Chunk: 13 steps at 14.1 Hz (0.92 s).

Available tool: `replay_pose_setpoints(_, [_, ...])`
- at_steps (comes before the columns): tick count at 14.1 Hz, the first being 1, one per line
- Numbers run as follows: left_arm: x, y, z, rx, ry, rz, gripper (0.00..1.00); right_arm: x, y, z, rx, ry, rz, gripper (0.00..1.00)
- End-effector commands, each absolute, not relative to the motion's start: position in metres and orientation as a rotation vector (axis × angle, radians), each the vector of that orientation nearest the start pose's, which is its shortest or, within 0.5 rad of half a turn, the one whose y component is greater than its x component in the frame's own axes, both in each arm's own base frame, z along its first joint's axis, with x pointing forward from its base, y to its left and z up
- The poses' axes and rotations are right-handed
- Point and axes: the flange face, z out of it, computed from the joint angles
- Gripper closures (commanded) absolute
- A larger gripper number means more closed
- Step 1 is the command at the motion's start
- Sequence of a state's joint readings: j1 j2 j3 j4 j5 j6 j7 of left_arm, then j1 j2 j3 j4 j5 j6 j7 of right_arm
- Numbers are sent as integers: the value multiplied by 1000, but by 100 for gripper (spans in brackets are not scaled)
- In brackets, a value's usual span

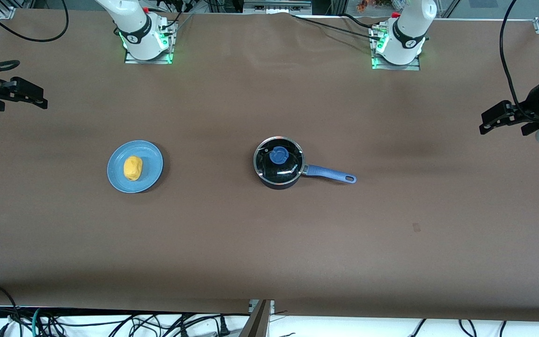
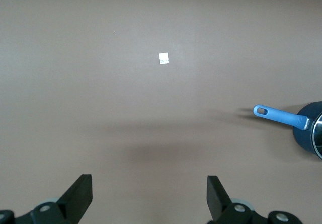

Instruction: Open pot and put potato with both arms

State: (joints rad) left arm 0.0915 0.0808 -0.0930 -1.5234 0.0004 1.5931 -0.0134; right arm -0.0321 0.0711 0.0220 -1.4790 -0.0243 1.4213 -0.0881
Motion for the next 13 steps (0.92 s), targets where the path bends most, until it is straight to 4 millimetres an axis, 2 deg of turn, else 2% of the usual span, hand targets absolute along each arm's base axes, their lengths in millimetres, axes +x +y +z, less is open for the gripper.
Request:
replay_pose_setpoints(1, [584, 8, 613, -3138, -13, 4, 0, 559, -9, 616, -3152, -91, 197, 0])
replay_pose_setpoints(13, [583, 3, 615, -3138, -18, 2, 0, 559, -10, 616, -3148, -104, 195, 0])
